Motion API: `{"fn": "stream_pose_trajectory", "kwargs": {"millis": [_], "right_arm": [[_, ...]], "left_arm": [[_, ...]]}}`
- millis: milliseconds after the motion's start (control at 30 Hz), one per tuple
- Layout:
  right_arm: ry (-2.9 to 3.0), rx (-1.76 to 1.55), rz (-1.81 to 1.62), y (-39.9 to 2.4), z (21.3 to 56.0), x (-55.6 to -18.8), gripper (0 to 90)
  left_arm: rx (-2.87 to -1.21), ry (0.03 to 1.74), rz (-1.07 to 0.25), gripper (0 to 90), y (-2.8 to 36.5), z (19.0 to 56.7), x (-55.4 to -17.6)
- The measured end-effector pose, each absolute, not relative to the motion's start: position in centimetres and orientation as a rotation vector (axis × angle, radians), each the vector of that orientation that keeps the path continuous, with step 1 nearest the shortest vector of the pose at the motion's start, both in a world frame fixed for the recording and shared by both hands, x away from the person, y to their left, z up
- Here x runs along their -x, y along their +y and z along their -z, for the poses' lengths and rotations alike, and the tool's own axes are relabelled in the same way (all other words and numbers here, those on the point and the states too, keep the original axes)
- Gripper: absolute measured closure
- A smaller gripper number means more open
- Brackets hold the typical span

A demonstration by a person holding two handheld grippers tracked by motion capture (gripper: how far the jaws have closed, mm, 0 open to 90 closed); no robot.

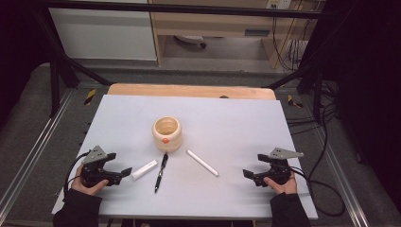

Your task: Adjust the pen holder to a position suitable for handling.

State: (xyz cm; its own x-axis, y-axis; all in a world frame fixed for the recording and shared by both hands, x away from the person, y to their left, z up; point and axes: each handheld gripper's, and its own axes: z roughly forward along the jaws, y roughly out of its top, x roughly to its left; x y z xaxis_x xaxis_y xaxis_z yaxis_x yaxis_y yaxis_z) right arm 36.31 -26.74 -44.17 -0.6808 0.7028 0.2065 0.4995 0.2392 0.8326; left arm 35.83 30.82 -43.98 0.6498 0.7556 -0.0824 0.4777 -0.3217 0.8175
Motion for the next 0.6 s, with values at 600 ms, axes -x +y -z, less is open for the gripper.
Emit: {"fn": "stream_pose_trajectory", "kwargs": {"millis": [600], "right_arm": [[2.344,-1.079,-1.416,-23.8,43.5,-36.9,2.0]], "left_arm": [[-1.979,0.956,-0.403,7.0,30.8,43.9,-35.6]]}}
